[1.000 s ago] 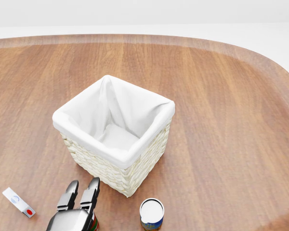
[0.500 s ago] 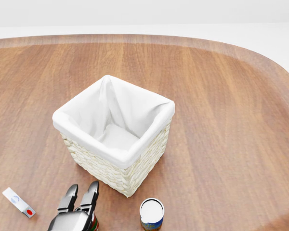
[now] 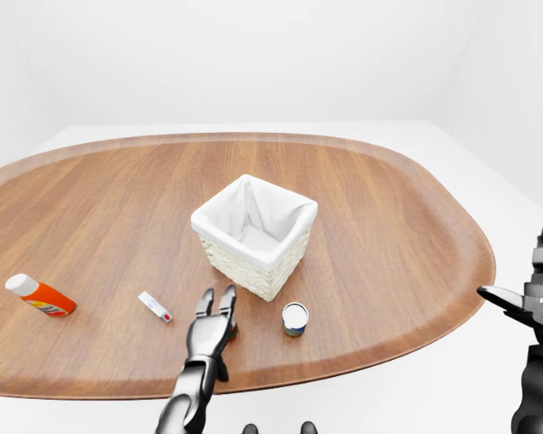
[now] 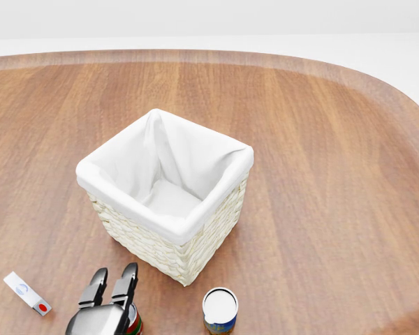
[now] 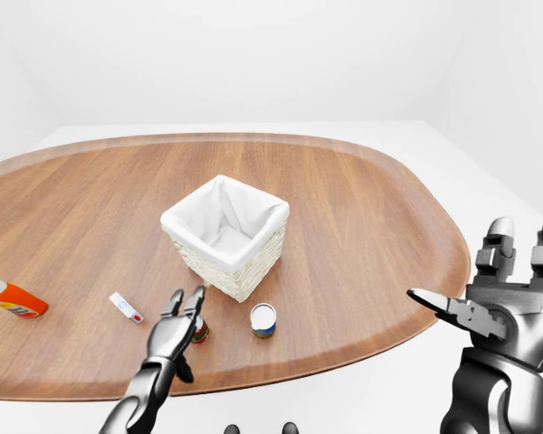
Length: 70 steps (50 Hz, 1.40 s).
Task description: Pick up the tomato sauce, and put it in the basket.
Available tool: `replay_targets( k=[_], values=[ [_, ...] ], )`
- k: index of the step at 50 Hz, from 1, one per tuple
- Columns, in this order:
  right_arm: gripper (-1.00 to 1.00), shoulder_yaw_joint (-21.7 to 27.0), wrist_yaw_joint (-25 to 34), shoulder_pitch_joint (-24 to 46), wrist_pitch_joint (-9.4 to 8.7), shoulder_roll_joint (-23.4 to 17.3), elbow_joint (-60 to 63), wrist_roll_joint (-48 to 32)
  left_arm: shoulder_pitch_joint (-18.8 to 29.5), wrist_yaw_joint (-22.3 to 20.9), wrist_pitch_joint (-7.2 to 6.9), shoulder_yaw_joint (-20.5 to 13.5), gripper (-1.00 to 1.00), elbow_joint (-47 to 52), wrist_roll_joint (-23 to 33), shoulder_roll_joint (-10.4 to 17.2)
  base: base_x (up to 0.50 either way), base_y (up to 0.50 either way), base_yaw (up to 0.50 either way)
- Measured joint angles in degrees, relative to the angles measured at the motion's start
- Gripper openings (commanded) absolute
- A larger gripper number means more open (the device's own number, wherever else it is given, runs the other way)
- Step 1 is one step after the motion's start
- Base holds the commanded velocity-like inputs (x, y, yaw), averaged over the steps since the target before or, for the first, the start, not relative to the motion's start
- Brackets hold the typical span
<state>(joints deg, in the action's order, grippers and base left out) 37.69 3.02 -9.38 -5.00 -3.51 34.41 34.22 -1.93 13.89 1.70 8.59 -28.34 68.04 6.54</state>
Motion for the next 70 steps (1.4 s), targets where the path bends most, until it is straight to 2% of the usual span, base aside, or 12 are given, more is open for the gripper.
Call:
replay_targets(
  k=[7,9,10,17,46,58,70],
  values=[
    [1.0,0.0,0.0,0.0,0.0,0.0,0.0,0.0,0.4,0.4,-0.01,0.0,0.98,-1.2,0.0,0.0,0.0,0.0,0.0],
    [1.0,0.0,0.0,0.0,0.0,0.0,0.0,0.0,0.6,0.5,-0.02,0.0,-0.54,-1.7,0.0,0.1,0.0,0.0,0.0],
    [1.0,0.0,0.0,0.0,0.0,0.0,0.0,0.0,0.7,0.5,-0.03,0.0,-1.0,-1.9,0.0,0.1,0.0,0.0,0.0],
    [1.0,0.0,0.0,0.0,0.0,0.0,0.0,0.0,2.3,1.3,0.1,0.0,-1.0,-2.5,-0.8,0.1,0.0,0.0,0.0],
    [1.0,0.3,0.3,-0.3,0.0,0.2,0.4,0.3,0.5,-0.2,0.06,0.3,-1.0,-2.0,-1.7,0.1,0.0,0.0,0.0],
    [1.0,0.0,0.1,-0.1,0.0,0.1,0.1,0.1,-3.2,-4.2,-0.86,-1.0,-1.0,9.7,-2.5,0.0,0.0,0.0,0.0],
    [1.0,0.0,0.1,0.0,0.0,-0.1,-0.2,0.1,-5.3,-7.7,-3.13,-3.8,-1.0,22.1,-4.1,-0.8,0.0,0.0,0.0]
  ],
)
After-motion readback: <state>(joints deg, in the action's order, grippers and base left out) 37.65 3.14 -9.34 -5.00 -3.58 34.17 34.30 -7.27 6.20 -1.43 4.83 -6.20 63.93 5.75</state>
